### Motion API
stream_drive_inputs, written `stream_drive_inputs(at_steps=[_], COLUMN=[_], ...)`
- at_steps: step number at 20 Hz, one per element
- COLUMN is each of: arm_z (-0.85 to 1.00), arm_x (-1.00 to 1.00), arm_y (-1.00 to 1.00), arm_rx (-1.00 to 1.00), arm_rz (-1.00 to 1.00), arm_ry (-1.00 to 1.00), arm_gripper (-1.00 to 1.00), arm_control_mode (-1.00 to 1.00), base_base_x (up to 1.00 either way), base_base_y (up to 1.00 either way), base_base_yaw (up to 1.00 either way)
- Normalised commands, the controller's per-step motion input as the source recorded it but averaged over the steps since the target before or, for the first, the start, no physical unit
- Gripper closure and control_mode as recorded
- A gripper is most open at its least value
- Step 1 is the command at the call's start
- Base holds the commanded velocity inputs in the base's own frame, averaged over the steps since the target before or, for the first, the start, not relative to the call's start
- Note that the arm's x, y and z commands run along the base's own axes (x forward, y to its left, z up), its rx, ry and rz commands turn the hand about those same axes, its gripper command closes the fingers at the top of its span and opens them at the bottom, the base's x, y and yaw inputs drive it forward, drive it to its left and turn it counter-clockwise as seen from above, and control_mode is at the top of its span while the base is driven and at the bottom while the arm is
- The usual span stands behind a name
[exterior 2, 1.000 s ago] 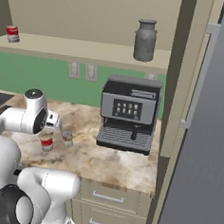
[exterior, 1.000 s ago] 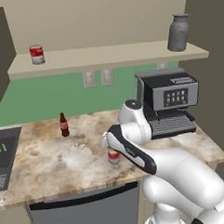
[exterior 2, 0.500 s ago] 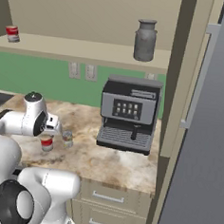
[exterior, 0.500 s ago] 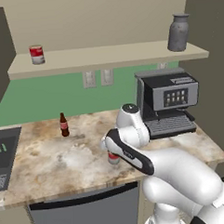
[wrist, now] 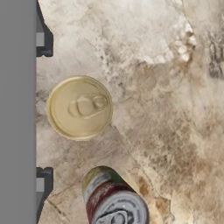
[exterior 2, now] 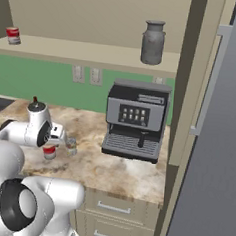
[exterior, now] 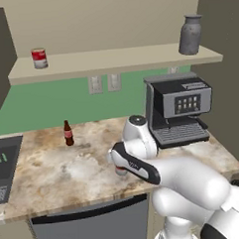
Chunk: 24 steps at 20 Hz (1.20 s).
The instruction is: Pick the cans from the counter and place them in their designated side in the cabinet.
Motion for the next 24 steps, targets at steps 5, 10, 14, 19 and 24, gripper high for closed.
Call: stream_drive_inputs(at_steps=[5,10,14,19,24], arm_z=[-0.15,-0.19,-0.18,-0.17,-0.19], arm_x=[0.2,0.18,0.17,0.17,0.07], arm_y=[0.0,0.08,0.09,0.05,0.03], arm_rx=[0.0,0.0,0.0,0.0,-0.01], arm_rz=[0.0,0.0,0.0,0.0,0.0], arm_ry=[0.0,0.02,0.02,0.02,0.01], arm_gripper=[-1.0,-1.0,-1.0,-1.0,1.0], arm_control_mode=[-1.0,-1.0,-1.0,-1.0,-1.0], base_base_x=[0.0,0.0,0.0,0.0,0.0], base_base_y=[0.0,0.0,0.0,0.0,0.0], base_base_yaw=[0.0,0.0,0.0,0.0,0.0])
